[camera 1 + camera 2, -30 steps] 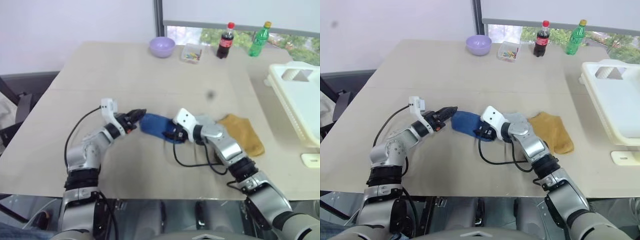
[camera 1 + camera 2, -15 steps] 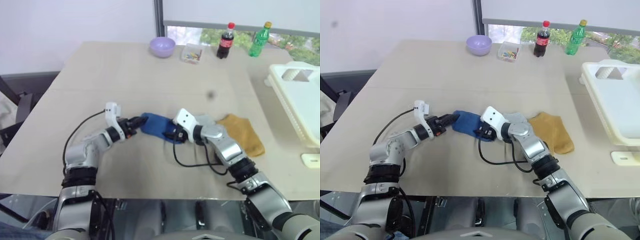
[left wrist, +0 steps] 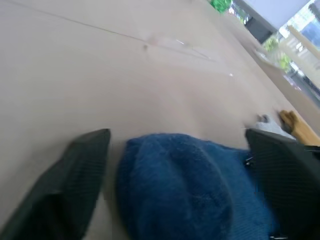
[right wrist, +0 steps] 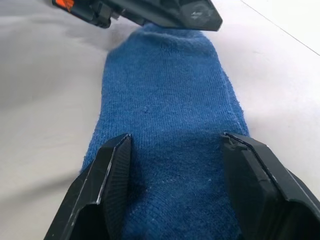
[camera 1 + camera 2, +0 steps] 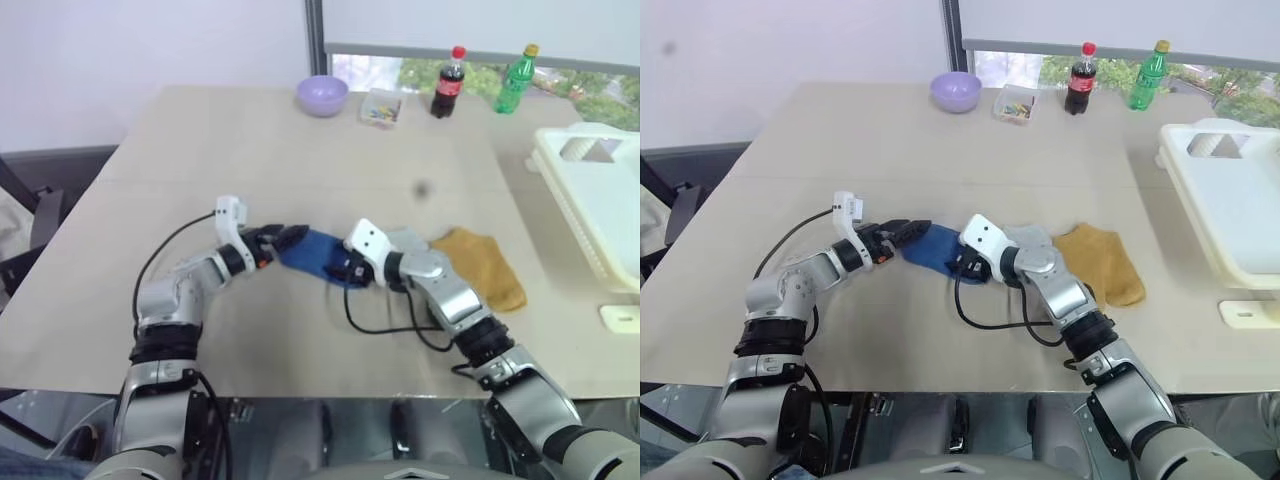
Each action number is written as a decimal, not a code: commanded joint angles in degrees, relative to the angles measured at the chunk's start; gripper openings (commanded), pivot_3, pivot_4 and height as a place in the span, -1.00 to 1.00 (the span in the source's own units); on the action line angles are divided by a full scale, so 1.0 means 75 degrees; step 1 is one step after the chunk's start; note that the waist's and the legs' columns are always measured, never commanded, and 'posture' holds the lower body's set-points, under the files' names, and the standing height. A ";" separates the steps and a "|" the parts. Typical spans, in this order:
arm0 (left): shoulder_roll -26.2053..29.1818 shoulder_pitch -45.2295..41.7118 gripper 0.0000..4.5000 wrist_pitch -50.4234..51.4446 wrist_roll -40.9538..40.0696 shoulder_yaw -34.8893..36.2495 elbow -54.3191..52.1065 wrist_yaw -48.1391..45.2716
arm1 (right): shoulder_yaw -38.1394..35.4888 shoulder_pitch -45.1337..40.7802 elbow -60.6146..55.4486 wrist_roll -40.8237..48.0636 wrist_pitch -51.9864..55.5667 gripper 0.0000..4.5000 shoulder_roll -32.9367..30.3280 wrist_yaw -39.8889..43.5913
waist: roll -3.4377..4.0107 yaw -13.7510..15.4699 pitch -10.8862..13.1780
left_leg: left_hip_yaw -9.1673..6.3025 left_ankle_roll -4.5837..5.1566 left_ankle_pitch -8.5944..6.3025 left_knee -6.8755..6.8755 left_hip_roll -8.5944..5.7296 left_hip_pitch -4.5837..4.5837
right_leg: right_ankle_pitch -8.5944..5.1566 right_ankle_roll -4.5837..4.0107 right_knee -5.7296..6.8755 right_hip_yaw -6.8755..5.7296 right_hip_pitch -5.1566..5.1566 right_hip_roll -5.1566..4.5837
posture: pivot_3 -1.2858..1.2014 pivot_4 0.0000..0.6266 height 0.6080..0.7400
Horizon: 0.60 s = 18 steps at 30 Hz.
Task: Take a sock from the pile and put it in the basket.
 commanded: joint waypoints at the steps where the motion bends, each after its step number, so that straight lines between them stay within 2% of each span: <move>1: 0.0262 0.0189 0.99 0.0819 0.0179 -0.0506 0.0191 -0.0331 | 0.0210 0.0170 0.0217 -0.0157 0.0076 0.29 -0.0003 0.0110 | 0.0000 -0.0028 0.0000 | 0.0002 0.0000 0.0000 -0.0004 0.0000 0.0016 | -0.0003 0.0002 0.0000 0.0002 0.0011 -0.0001 | 0.03 -0.52 0.85; 9: 0.0481 0.0273 0.99 0.2398 -0.0440 -0.0965 -0.0334 -0.1460 | 0.0212 0.0165 0.0227 -0.0175 0.0069 0.29 0.0011 0.0109 | 0.0004 -0.0071 -0.0004 | 0.0000 -0.0001 -0.0002 -0.0026 -0.0006 0.0049 | -0.0010 0.0003 -0.0011 0.0035 0.0029 -0.0013 | 0.03 -0.52 0.85; 12: 0.0255 0.0083 0.99 0.3131 -0.0959 -0.0558 -0.0127 -0.1575 | 0.0225 0.0153 0.0245 -0.0191 0.0056 0.29 0.0012 0.0117 | 0.0004 -0.0070 -0.0004 | -0.0001 -0.0001 -0.0002 -0.0026 -0.0006 0.0052 | -0.0012 0.0006 -0.0011 0.0036 0.0028 -0.0015 | 0.03 -0.52 0.85; 18: -0.0012 -0.0316 0.99 0.3376 -0.1362 0.0227 0.0451 -0.1345 | 0.0225 0.0115 0.0262 -0.0223 0.0012 0.29 0.0021 0.0094 | 0.0003 -0.0074 -0.0004 | -0.0005 -0.0001 -0.0002 -0.0027 -0.0006 0.0052 | -0.0017 0.0014 -0.0010 0.0036 0.0028 -0.0014 | 0.03 -0.52 0.85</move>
